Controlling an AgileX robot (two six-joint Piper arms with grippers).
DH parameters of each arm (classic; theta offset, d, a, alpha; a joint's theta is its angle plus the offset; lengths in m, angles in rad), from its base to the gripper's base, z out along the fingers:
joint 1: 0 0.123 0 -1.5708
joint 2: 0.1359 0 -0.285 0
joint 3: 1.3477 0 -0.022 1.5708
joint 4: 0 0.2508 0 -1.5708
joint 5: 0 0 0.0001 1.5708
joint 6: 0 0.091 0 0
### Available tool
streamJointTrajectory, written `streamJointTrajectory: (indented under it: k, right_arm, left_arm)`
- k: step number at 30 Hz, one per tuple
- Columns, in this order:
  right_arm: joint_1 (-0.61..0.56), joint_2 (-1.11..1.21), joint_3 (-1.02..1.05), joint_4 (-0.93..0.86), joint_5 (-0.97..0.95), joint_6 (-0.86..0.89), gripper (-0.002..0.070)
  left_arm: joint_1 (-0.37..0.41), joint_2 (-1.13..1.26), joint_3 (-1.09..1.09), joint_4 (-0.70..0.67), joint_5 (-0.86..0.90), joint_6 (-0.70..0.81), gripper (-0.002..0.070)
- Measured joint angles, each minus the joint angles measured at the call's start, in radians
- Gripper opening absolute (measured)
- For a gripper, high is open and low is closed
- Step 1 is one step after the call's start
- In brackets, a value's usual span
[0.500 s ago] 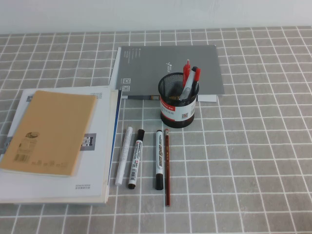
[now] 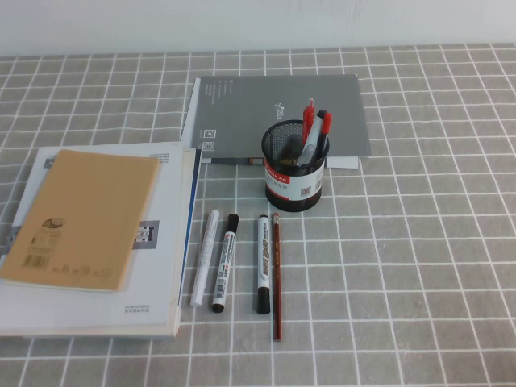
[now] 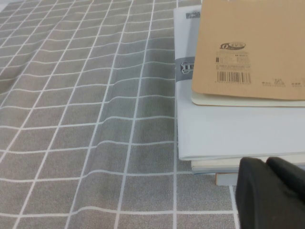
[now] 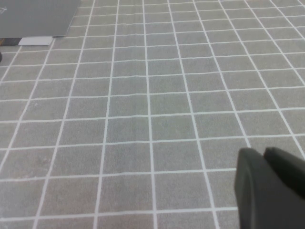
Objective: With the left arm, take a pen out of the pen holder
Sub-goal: 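Take a marker out of the pen holder and lay it on the table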
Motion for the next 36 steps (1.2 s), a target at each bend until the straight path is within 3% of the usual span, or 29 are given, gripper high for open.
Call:
streamJointTrajectory:
  k: [9,17,19,25,30,36]
  right_arm:
    - [0.0,0.0,0.0,0.0,0.0,0.0,-0.0013]
    - [0.0,0.0,0.0,0.0,0.0,0.0,-0.0013]
    - [0.0,0.0,0.0,0.0,0.0,0.0,-0.0013]
    - [0.0,0.0,0.0,0.0,0.0,0.0,-0.0013]
    - [0.0,0.0,0.0,0.0,0.0,0.0,-0.0013]
    - [0.0,0.0,0.0,0.0,0.0,0.0,-0.0013]
  left_arm:
    - [0.0,0.0,0.0,0.008,0.0,0.0,-0.0003]
    - [0.0,0.0,0.002,0.15,-0.021,-0.01,-0.0003]
    - [0.0,0.0,0.002,0.105,-0.08,-0.051,-0.0003]
    - [0.0,0.0,0.002,-0.249,-0.385,-0.378,-0.0003]
    - [0.0,0.0,0.002,-0.31,-0.533,-0.441,-0.0003]
    - [0.0,0.0,0.002,-0.327,-0.572,-0.544,-0.0003]
